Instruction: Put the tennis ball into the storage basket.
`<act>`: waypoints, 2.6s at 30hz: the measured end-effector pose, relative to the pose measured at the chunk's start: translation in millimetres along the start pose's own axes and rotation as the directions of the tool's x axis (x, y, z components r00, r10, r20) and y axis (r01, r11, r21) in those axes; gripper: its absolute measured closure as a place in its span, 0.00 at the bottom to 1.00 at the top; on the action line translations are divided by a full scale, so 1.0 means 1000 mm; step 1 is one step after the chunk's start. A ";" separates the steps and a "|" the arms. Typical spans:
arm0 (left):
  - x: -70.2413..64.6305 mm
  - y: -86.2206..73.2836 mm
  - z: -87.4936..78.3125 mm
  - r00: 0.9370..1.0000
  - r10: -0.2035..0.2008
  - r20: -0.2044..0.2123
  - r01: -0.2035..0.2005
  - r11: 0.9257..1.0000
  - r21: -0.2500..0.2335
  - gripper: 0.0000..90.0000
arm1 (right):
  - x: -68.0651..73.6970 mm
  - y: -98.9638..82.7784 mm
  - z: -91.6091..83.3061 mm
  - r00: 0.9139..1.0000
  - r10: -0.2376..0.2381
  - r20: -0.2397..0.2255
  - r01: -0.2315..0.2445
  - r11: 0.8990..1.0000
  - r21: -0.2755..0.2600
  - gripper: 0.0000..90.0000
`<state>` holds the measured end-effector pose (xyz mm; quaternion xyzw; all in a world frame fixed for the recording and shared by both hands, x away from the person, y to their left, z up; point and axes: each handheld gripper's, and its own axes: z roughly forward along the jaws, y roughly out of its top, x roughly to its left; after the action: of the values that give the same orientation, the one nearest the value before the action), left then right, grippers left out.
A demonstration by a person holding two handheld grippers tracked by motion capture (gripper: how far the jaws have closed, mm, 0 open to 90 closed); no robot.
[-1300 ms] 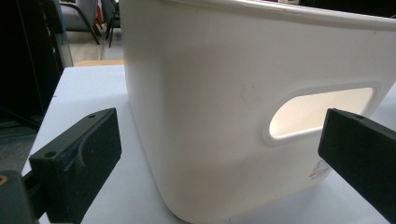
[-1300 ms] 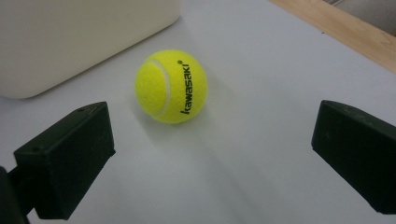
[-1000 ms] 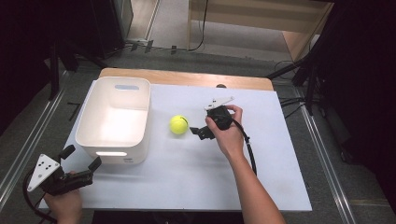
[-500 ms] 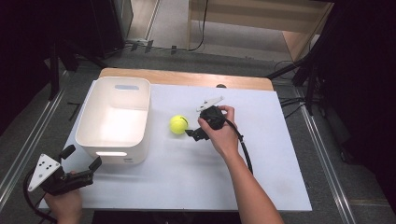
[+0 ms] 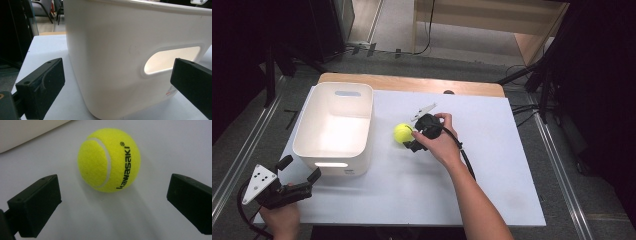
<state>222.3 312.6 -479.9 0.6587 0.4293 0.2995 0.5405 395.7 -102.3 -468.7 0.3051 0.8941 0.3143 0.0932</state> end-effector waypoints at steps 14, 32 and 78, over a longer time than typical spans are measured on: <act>0.001 0.000 0.000 1.000 0.000 0.001 0.000 1.000 0.003 0.00 | 0.001 0.010 0.014 1.000 0.007 -0.020 -0.007 1.000 0.023 0.00; 0.002 0.000 -0.001 1.000 -0.008 0.006 0.008 1.000 -0.002 0.00 | 0.005 0.018 0.033 1.000 0.004 -0.007 -0.004 1.000 0.026 0.05; 0.003 0.001 -0.001 1.000 -0.016 0.008 0.016 1.000 -0.005 0.00 | 0.012 0.044 0.006 0.998 -0.022 -0.060 0.021 1.000 -0.013 0.26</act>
<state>222.7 315.4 -479.3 0.6551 0.4316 0.2937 0.5461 409.9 -64.8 -445.9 0.2852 0.8978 0.3280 0.0714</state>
